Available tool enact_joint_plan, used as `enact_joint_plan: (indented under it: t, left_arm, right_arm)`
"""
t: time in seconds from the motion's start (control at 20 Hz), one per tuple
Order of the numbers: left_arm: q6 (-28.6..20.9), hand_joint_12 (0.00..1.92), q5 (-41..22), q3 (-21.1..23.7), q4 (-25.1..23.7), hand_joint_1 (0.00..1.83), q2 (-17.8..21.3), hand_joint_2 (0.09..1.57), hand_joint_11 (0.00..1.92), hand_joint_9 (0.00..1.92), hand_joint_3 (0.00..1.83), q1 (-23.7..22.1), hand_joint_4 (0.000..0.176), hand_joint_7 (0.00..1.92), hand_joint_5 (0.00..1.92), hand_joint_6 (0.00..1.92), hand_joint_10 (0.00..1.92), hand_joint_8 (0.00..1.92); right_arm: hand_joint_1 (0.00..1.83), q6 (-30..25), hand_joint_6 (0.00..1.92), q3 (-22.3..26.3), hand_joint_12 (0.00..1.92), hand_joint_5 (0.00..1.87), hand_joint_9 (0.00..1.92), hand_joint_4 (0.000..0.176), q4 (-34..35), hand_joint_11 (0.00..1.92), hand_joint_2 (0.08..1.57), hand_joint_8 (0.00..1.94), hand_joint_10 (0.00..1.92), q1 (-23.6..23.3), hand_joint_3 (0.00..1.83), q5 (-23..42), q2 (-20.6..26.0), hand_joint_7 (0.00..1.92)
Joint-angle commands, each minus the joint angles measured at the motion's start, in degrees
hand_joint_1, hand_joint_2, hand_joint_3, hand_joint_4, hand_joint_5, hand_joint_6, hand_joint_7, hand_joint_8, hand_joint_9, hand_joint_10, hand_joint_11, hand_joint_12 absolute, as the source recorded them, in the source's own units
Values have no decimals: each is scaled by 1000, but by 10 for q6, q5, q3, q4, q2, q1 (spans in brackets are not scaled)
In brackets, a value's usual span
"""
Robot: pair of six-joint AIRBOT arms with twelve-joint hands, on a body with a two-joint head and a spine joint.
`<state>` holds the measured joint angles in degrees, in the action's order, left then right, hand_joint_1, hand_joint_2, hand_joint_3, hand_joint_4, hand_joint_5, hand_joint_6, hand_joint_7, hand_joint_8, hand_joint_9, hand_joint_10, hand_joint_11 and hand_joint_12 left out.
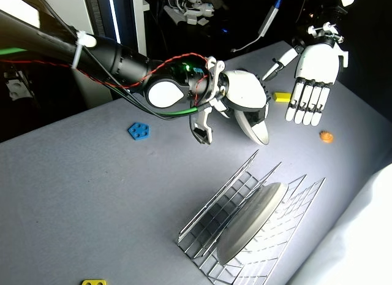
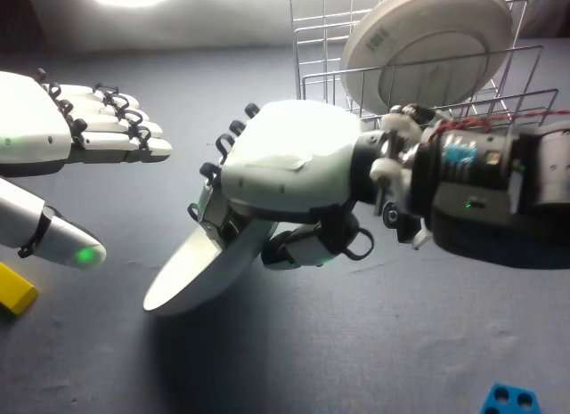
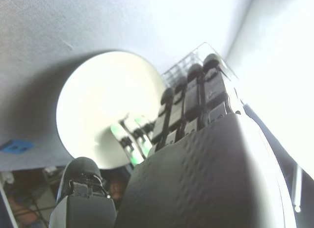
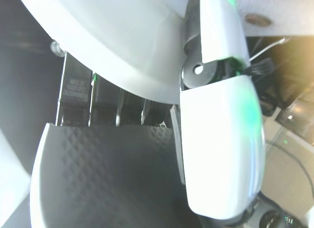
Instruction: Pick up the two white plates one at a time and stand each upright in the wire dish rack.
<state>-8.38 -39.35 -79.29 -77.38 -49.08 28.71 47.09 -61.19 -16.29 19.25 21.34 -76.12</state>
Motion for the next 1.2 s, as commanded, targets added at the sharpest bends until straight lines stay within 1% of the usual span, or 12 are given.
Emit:
enact_joint_plan:
  t: [0.0,0.05,0.15,0.3,0.4,0.5,0.6,0.65,0.75,0.85,1.0,1.15]
  left_arm:
    - [3,0,-15,-3,29,0,4,1042,0,0,1,-8,0,0,0,0,0,0]
    - [6,0,-15,-3,29,0,4,1041,0,0,0,-8,0,0,0,0,0,0]
    - [9,0,-15,-3,29,0,5,1048,0,0,3,-9,0,0,0,0,0,0]
    - [10,0,-15,-7,27,0,4,1042,0,0,1,-12,0,0,0,0,0,0]
    - [10,0,6,-5,-7,0,4,1039,0,0,0,-18,0,0,0,0,0,0]
    - [10,0,54,7,-31,0,4,1036,0,0,0,-25,0,0,0,0,0,0]
    - [10,0,66,10,-31,0,3,1044,0,0,2,-25,0,0,0,0,0,0]
    - [10,0,70,12,-30,0,2,1046,0,0,2,-25,0,0,0,0,0,0]
    - [10,0,71,12,-8,0,2,1041,0,0,0,-25,0,0,0,0,0,0]
    - [10,0,70,10,14,0,4,1043,0,0,1,-25,0,0,0,0,0,0]
    - [10,0,69,7,14,0,5,1040,0,0,0,-25,0,0,0,0,0,0]
    - [11,0,68,6,7,0,7,1043,0,0,1,-26,0,0,0,0,0,0]
  right_arm:
    - [1395,-15,804,11,1028,1074,1015,0,4,903,1047,691,962,-13,0,68,10,1170]
    - [1390,-24,878,19,1059,1033,982,0,4,858,1062,765,1012,-18,3,68,18,1125]
    - [1390,-53,877,38,1061,1043,985,0,4,862,1062,750,1000,-32,0,68,38,1127]
    - [1393,-126,870,53,1022,1040,1019,0,4,879,1054,731,947,-56,1,49,64,1147]
    - [1392,-172,884,55,1017,1052,1017,0,4,885,1054,712,952,-70,1,31,74,1134]
    - [1390,-220,894,55,1007,1053,1001,0,4,893,1058,716,975,-85,1,18,85,1124]
    - [1391,-257,868,56,1008,1059,1002,0,4,894,1056,727,966,-99,0,7,96,1136]
    - [1389,-276,887,57,1023,1043,982,0,4,874,1063,754,999,-106,1,-4,101,1121]
    - [1391,-320,871,57,1027,1053,999,0,4,887,1057,711,986,-121,0,-18,116,1140]
    - [1389,-368,901,57,1024,1046,999,0,4,887,1061,718,984,-142,0,-31,135,1120]
    - [1387,-423,918,57,1037,1041,981,0,4,859,1068,755,1015,-173,0,-31,164,1093]
    - [1387,-462,928,57,1031,1040,972,0,4,873,1067,729,1011,-190,0,-30,186,1111]
